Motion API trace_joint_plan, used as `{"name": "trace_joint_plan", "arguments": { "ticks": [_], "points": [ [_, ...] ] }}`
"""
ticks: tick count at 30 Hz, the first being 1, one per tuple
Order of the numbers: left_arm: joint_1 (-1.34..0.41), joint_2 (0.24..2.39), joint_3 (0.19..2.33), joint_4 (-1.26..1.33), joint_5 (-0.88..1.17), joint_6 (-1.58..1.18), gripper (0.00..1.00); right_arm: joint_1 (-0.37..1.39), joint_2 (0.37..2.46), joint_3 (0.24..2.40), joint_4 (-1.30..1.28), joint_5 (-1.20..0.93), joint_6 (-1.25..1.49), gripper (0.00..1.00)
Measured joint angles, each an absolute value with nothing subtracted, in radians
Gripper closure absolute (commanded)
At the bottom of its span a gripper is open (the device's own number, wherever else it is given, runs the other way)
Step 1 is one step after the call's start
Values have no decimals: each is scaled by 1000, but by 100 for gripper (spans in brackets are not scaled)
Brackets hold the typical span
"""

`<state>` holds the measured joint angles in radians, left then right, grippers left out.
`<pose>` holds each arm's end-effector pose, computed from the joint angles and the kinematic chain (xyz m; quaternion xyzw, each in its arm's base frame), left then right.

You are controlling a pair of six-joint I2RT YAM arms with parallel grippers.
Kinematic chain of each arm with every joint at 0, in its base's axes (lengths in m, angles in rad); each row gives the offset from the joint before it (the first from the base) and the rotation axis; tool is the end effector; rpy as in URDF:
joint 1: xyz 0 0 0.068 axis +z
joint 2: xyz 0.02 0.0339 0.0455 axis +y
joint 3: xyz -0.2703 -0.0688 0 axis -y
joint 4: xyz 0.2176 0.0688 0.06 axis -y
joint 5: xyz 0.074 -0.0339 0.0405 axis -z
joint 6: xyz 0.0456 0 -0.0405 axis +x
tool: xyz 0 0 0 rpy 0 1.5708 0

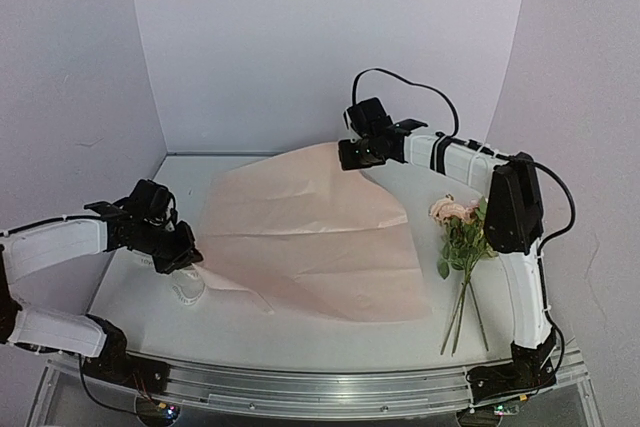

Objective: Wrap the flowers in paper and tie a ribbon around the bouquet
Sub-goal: Rotate the flattened wrapping paper at the center of the board.

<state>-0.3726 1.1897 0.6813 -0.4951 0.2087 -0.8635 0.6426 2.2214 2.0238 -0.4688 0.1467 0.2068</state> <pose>0.1852 -0.0825 0.2109 -0.2037 0.9333 -0.2428 0.1689 0.4063 0.2958 0.2711 -0.1627 0.8828 0.1195 0.4242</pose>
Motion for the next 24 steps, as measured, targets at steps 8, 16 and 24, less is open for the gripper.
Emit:
{"name": "trace_joint_plan", "arguments": {
  "ticks": [8,16,24],
  "points": [
    [-726,1067,588,-481,155,-1169,100,642,2447,2374,-435,120,187,92],
    [-938,1386,662,-337,130,-1284,100,651,2476,2401,-360,56,233,89],
    [-954,1571,828,-219,162,-1262,97,669,2486,2447,-327,-2,279,59]
  ]
}}
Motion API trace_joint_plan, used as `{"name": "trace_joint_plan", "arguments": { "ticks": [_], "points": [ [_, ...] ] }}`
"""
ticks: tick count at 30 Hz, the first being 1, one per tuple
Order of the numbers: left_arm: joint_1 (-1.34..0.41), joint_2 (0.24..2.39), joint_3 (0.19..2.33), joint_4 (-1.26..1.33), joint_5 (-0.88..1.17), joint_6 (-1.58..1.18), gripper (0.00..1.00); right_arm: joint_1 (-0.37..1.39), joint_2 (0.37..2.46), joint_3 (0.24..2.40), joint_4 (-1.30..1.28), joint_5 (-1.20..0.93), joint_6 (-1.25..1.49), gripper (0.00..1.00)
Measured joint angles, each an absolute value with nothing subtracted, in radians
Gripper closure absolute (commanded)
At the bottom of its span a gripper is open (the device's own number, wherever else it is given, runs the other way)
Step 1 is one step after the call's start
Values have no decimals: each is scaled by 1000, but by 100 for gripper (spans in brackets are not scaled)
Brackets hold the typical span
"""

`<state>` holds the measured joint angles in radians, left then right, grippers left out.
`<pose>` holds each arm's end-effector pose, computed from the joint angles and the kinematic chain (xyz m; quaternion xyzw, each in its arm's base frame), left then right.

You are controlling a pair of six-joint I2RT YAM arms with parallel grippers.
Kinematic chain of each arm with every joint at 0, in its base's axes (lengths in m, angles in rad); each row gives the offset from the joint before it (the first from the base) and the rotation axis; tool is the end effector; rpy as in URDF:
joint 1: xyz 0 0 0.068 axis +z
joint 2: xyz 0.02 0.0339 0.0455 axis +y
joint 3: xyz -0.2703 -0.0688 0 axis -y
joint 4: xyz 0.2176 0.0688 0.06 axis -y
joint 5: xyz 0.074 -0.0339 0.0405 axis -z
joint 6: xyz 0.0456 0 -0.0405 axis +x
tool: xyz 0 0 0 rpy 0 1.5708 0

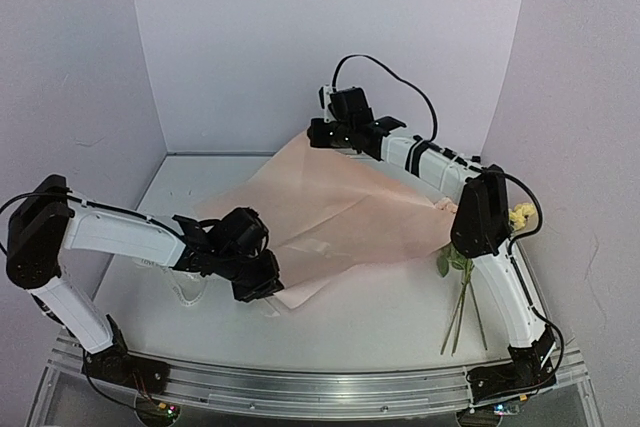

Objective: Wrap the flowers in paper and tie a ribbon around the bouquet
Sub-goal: Rotate the flattened wrapping paper at the center of the board.

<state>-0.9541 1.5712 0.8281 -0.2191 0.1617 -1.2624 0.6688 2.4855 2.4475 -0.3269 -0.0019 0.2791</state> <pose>0.1611 -0.2400 0.1831 -0.1221 0.9434 -0.3016 0.0643 0.4437 0.3508 0.2874 -0.1600 0.8080 0.2595 0.5042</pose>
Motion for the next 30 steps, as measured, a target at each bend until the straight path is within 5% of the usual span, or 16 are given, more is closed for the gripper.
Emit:
{"name": "trace_joint_plan", "arguments": {
  "ticks": [3,7,13,23,30],
  "points": [
    [-965,1618,873,-201,178,-1251,97,672,2485,2452,-318,-29,307,21],
    [-975,1623,883,-199,184,-1247,100,673,2467,2435,-362,-29,349,4],
    [-984,1620,882,-205,183,-1246,100,673,2232,2207,-529,59,447,4],
    [-988,1584,842,-195,185,-1254,100,672,1398,1414,-575,276,751,6],
    [-988,1581,802,-190,185,-1250,100,663,1279,1001,-577,295,954,6]
  ]
}}
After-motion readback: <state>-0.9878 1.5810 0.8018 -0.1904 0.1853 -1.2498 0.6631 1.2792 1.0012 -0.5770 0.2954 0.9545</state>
